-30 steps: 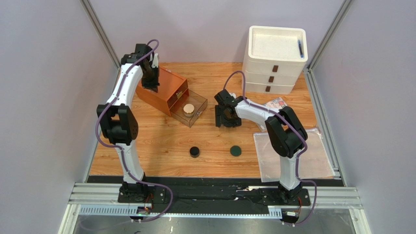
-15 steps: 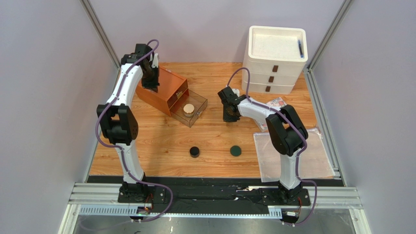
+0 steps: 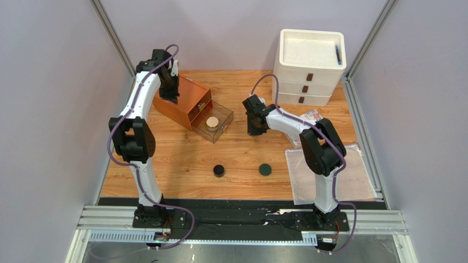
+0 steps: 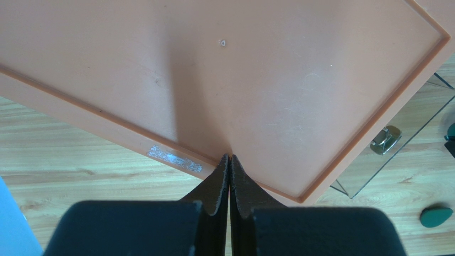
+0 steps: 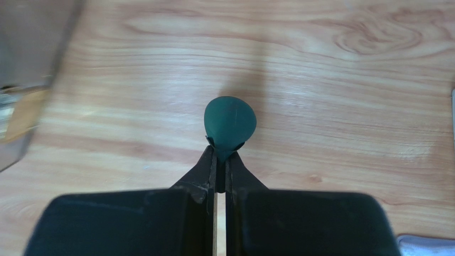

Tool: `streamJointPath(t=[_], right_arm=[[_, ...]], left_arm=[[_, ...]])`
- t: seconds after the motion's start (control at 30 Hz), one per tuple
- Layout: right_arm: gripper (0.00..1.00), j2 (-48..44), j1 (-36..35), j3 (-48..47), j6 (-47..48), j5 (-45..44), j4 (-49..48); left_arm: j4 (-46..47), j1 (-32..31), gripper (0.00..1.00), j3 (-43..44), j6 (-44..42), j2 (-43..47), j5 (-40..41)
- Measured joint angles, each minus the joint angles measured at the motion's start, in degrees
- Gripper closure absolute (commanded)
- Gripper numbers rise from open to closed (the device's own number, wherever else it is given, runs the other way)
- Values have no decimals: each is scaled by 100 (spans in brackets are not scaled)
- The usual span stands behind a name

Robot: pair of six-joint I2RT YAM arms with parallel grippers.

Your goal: Organize the makeup

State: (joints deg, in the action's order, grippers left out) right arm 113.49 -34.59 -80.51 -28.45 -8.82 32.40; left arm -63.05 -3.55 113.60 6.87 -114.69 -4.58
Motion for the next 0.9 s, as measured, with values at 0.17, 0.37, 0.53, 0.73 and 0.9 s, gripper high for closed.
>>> streamJointPath(t=[0.17,0.37,0.53,0.73,0.9], right_arm=[[100,0,-326,-1108,142,166,256],[100,190,-640,-2470,227,468,354],[89,960,-780,-3558,243,870,503],[22,1644,-850,-3978,186,1213,726],[15,1707,-852,-3989,173,1231,800]], left_arm=[[4,0,100,-7,0,0,0],[20,0,100,-26,0,13,0],[26,0,100,-33,-2,15,4],[28,0,100,-33,-4,15,9],[26,0,100,-33,-13,15,15]])
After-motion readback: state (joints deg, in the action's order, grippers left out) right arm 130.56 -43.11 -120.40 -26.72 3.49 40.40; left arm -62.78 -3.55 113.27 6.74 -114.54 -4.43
